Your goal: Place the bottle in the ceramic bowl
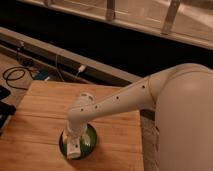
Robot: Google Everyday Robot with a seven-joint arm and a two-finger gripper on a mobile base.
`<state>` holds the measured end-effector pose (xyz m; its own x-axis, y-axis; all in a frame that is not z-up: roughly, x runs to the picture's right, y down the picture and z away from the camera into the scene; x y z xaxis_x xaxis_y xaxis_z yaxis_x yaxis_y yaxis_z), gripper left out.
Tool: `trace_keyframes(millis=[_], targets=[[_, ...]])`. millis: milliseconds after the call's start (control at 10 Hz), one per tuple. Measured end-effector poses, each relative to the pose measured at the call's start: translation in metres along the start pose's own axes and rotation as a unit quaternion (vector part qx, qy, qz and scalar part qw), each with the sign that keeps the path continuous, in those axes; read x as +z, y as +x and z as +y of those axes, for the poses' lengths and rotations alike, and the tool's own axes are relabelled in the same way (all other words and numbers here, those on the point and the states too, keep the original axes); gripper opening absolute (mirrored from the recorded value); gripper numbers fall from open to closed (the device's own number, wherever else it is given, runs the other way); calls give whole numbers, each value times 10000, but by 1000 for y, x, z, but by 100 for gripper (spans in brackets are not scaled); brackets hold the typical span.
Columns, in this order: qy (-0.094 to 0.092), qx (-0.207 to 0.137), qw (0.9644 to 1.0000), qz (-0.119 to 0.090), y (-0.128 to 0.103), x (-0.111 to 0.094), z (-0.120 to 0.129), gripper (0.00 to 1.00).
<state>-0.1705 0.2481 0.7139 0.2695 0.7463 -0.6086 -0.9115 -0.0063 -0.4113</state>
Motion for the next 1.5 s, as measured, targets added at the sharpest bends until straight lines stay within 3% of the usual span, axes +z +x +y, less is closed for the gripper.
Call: trace_keyframes(millis=[400, 700, 1500], targets=[[-1, 4, 10000, -2, 0, 0, 0, 54], [0, 5, 10000, -2, 0, 0, 0, 79], [0, 13, 10000, -3, 0, 0, -1, 80]])
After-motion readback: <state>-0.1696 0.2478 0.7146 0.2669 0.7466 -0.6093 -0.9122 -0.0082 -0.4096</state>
